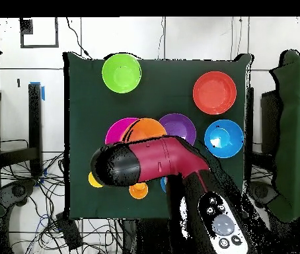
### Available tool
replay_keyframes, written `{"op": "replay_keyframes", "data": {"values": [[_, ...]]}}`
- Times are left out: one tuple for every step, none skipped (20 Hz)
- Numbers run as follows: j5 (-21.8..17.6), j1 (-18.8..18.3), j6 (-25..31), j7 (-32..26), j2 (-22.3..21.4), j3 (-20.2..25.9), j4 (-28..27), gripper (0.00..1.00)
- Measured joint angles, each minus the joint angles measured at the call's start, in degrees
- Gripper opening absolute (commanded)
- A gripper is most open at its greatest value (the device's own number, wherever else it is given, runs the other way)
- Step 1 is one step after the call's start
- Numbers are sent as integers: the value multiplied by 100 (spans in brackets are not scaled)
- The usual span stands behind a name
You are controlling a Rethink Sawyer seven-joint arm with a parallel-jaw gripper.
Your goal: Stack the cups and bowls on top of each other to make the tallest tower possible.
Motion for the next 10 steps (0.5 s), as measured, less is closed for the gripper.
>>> {"op": "replay_keyframes", "data": {"values": [[-1,-3,-55,0,-12,-10,47,0],[-1,-5,-130,0,-25,-22,102,0],[0,-5,-194,0,-37,-32,146,0],[0,-4,-245,0,-47,-41,181,0],[0,-5,-324,0,-62,-57,234,0],[0,-5,-390,0,-74,-72,280,0],[0,-5,-477,0,-90,-92,347,0],[0,-5,-515,0,-93,-99,376,0],[1,-7,-583,0,-97,-107,423,0],[1,-12,-636,0,-98,-107,464,0]]}}
